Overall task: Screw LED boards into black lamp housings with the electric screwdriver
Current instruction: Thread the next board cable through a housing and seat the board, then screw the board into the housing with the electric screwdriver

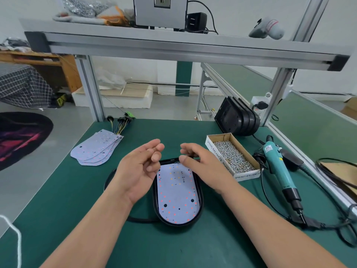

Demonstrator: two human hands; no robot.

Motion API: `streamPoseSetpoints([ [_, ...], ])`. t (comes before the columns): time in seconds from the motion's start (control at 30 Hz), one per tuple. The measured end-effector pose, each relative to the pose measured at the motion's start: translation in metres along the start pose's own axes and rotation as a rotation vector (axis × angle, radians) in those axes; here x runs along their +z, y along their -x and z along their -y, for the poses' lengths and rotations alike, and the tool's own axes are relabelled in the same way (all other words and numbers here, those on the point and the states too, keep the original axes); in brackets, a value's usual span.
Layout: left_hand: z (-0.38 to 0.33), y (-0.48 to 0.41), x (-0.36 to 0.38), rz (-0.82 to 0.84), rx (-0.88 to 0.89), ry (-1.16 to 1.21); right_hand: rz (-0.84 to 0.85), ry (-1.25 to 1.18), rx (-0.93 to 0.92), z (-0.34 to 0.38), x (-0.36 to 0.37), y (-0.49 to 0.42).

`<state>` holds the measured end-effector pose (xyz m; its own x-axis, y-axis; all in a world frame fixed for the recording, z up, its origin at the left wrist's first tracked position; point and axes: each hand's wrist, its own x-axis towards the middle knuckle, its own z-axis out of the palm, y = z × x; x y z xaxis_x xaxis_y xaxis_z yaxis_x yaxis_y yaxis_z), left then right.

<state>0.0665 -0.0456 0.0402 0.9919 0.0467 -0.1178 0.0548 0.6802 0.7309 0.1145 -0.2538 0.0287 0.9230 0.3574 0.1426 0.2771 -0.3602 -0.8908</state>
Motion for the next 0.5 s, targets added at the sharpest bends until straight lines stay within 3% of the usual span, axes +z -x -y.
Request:
streamPoseSetpoints([
  [0.27, -0.005, 0.002, -0.003, 0.068, -0.077, -0.064, -0.201, -0.016, -0.046, 0.013, -0.046, 0.006],
  [0.5, -0.003, 0.008, -0.002, 0.047, -0.011, -0.229, -0.466, 0.423, 0.042, 0.000, -0.124, 0.031],
])
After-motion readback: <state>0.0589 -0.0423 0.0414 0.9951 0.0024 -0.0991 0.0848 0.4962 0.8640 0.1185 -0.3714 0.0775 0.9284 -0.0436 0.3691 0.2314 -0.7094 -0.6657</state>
